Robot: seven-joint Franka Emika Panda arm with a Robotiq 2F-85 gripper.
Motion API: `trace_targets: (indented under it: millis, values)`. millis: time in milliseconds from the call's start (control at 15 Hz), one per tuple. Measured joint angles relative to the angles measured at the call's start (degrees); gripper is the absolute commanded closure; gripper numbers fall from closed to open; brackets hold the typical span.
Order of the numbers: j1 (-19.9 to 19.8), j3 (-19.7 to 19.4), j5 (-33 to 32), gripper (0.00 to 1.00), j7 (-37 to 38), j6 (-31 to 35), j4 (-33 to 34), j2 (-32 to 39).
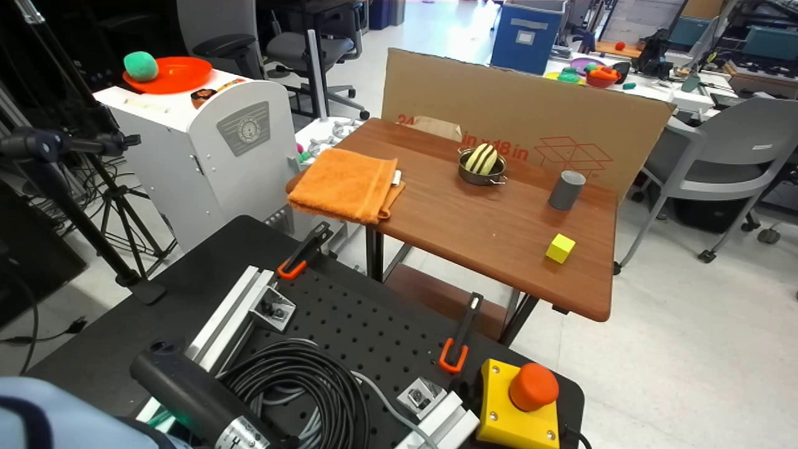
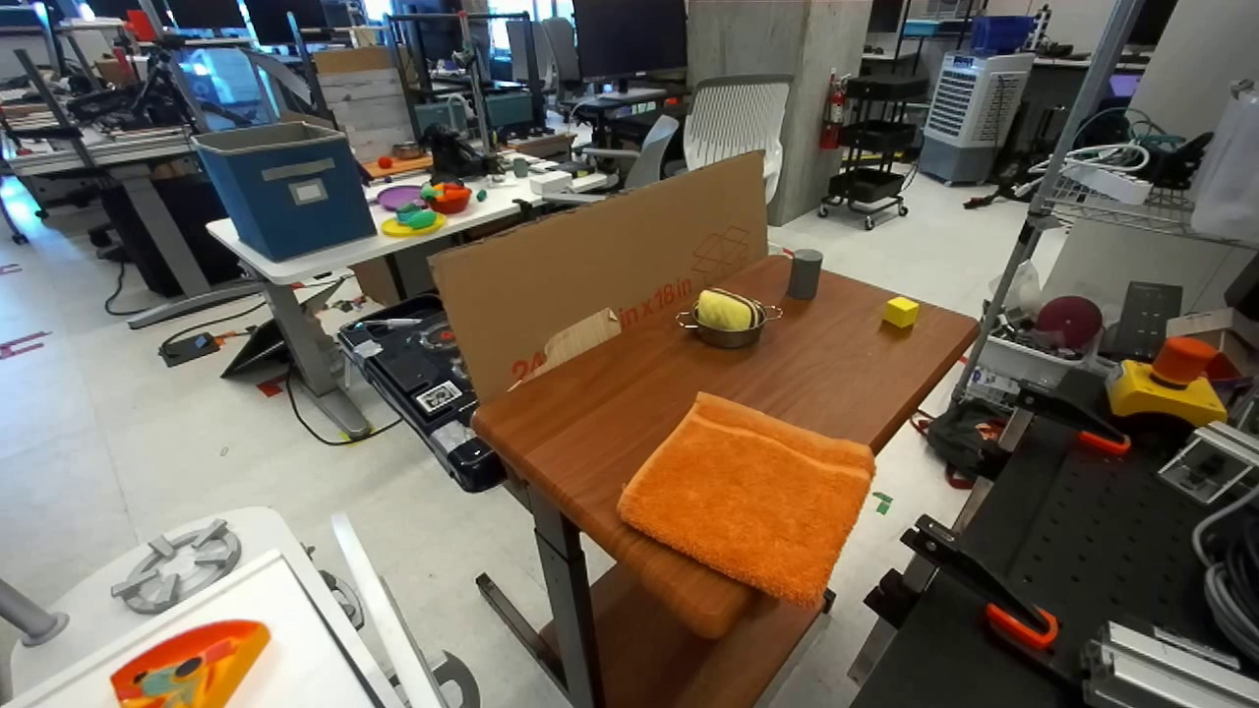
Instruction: Remove the brown object from the pot
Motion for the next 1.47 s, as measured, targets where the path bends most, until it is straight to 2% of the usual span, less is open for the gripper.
trace_targets:
  millis: [400,733,1200,1467]
  values:
    - [0.59,4.76,6.81,0.00,5.95,6.12,4.25,13.23]
    - [1.67,8.39,10.83,0.00,13.65,15.77,7.77,19.82]
    - [1.64,8.88,11.68,0.00,22.70,31.08,11.77,29.71]
    - [1.86,8.89,11.71,0.00,25.96,37.00,13.04,36.13]
